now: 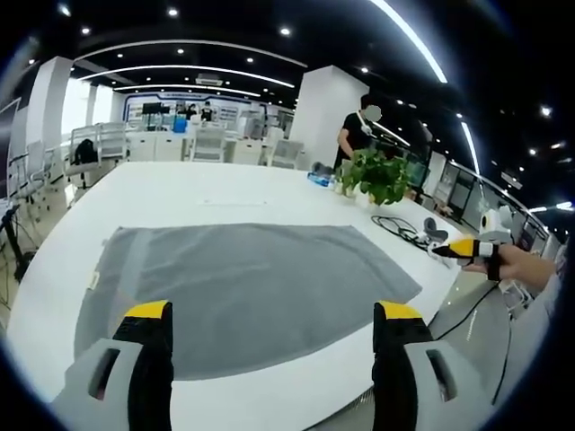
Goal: Fold the towel on the table until its edges align and the towel forms a compact rectangular stack.
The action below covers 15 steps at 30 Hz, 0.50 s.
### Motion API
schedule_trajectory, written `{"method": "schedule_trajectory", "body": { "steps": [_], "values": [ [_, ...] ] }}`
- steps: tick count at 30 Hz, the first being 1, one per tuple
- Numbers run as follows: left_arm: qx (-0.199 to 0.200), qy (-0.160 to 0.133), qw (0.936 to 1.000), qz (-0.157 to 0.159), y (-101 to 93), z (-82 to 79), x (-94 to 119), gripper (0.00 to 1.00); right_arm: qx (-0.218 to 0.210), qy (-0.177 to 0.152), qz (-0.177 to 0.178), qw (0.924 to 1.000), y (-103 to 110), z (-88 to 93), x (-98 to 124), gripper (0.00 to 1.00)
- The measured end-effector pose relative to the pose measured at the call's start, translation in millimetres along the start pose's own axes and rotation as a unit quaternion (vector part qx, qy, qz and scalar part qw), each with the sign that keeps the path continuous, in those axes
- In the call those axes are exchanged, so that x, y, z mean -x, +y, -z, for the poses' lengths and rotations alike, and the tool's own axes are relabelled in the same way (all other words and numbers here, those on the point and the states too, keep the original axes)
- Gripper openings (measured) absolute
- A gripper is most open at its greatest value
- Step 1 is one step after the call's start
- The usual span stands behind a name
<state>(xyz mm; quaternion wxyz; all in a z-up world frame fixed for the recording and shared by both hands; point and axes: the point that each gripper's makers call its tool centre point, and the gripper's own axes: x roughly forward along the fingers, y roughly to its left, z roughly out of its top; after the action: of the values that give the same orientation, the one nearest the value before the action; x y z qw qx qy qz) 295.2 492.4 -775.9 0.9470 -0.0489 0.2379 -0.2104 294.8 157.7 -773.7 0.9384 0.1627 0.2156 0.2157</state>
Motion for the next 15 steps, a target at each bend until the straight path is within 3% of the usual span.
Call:
{"method": "schedule_trajectory", "body": {
  "steps": [15],
  "values": [
    [-0.026,0.013,0.9991,0.032,-27.4,-6.7,-18.9,0.94,-0.015,-0.011,0.014,0.9997,-18.3,-3.6,12.3,0.96]
  ]
}}
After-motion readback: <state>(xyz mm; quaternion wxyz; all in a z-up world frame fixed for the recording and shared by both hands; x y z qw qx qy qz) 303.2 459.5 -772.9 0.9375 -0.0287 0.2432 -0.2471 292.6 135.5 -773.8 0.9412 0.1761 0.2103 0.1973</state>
